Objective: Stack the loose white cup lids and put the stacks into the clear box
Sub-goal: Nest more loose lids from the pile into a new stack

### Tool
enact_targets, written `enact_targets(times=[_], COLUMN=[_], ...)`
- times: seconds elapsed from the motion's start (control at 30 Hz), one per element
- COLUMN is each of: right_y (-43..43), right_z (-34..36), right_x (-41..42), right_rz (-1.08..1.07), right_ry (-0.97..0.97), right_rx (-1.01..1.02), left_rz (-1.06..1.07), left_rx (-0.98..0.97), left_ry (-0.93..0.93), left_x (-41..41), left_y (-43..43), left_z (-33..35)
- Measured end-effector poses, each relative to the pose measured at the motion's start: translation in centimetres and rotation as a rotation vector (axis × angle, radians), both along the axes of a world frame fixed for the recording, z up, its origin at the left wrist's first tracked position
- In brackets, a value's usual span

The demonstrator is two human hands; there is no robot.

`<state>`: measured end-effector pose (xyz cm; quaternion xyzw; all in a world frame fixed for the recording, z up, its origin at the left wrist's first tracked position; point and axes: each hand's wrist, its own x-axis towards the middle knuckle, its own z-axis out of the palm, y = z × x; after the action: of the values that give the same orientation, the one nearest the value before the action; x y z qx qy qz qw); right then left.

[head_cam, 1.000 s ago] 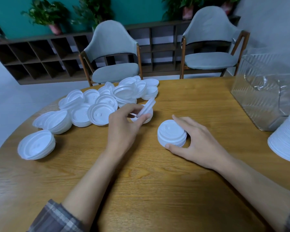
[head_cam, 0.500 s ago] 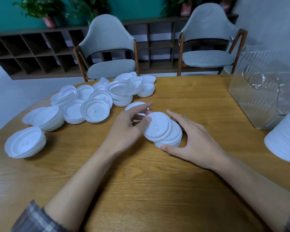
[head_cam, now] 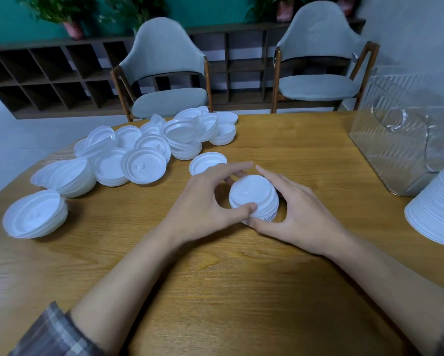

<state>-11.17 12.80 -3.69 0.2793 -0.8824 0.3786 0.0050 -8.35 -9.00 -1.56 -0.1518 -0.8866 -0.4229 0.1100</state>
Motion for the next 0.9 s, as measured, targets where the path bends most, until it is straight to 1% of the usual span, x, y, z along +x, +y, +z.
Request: enact_targets(times=[0.1,0.17,0.43,0.7,0.9], right_y=[0.1,0.0,0.1,-0.1,-0.2], right_z=[0.1,0.1,0.0,0.2,0.6], right_x=[0.0,-0.1,-0.1,0.4,0.3], right_rz=[0.009,0.009,-0.006,-0.008,-0.048], right_ry=[0.006,0.005,-0.010,-0.031,-0.026], right_rx=[0.005,0.004,0.029,0.114,0.165], left_rz=[-0.108,-0.136,-0.061,-0.044,-0.042], left_rx=[0.058,0.069,0.177,0.126,0.072], left_ry=[-0.027,-0.032,-0.019,0.018,0.030], left_x=[0.2,0.2,-0.2,-0.3,-0.3], left_y=[-0.4,-0.4,0.3,0.5,0.6], left_z=[0.4,0.3,-0.6,-0.8,-0.9])
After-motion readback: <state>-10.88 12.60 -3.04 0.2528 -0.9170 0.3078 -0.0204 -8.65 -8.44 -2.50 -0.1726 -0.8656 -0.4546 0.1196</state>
